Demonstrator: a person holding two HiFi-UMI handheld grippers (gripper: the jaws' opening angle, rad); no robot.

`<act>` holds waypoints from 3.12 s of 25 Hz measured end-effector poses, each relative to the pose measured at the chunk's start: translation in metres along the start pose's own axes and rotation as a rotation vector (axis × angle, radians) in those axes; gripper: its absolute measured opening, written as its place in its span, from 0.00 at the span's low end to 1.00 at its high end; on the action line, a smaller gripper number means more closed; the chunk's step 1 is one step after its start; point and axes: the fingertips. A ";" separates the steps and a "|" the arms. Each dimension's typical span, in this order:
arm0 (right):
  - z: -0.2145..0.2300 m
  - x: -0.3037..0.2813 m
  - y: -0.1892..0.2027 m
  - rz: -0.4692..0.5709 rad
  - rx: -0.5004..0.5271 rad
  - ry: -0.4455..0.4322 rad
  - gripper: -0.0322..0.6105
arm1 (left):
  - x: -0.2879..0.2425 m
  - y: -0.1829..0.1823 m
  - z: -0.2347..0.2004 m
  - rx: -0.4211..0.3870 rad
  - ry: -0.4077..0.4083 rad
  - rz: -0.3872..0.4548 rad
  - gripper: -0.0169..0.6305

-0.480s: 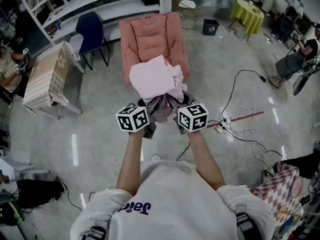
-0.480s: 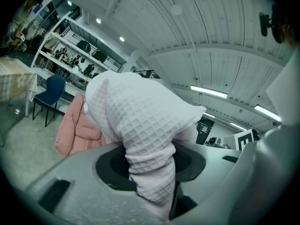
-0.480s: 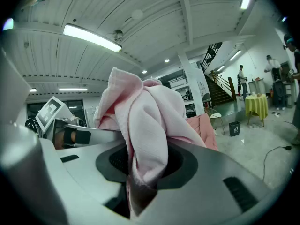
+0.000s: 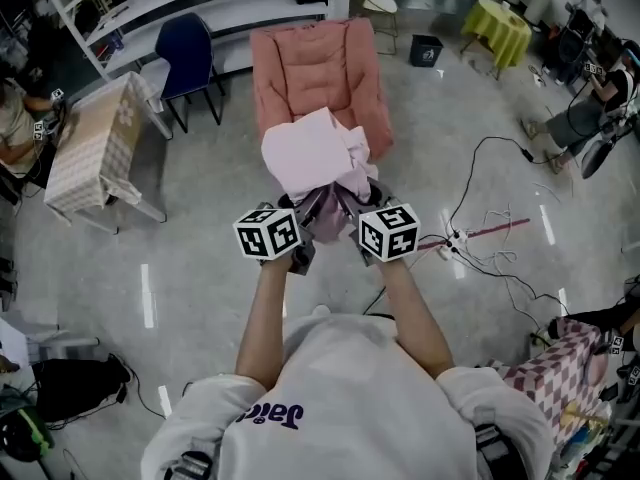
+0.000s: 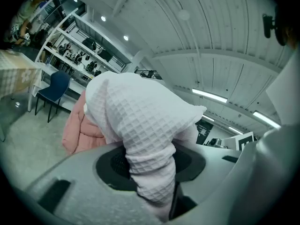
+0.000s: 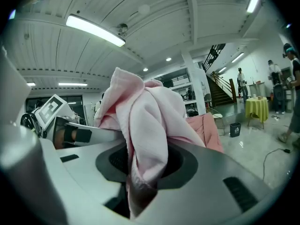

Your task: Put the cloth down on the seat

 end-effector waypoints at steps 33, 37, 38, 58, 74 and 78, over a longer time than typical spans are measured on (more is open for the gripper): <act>0.100 -0.190 -0.027 0.018 -0.110 -0.105 0.26 | -0.117 -0.127 -0.109 0.019 -0.118 0.041 0.31; 0.145 -0.225 -0.045 0.011 -0.089 -0.119 0.26 | -0.164 -0.160 -0.119 0.037 -0.120 0.062 0.32; 0.155 -0.233 -0.047 0.007 -0.084 -0.124 0.26 | -0.175 -0.165 -0.123 0.041 -0.121 0.066 0.32; 0.256 -0.348 0.021 -0.151 -0.170 -0.189 0.27 | -0.299 -0.170 -0.230 0.180 -0.248 0.009 0.32; 0.305 -0.509 0.088 -0.352 -0.306 -0.159 0.28 | -0.384 -0.209 -0.395 0.261 -0.326 -0.175 0.32; 0.317 -0.546 0.124 -0.412 -0.365 -0.154 0.26 | -0.412 -0.202 -0.441 0.281 -0.345 -0.249 0.32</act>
Point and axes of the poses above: the fingertips, and each gripper's own axes: x backward along the fingers, z to its right, y out of its underside, and after that the axes turned 11 degrees about x, right-handed
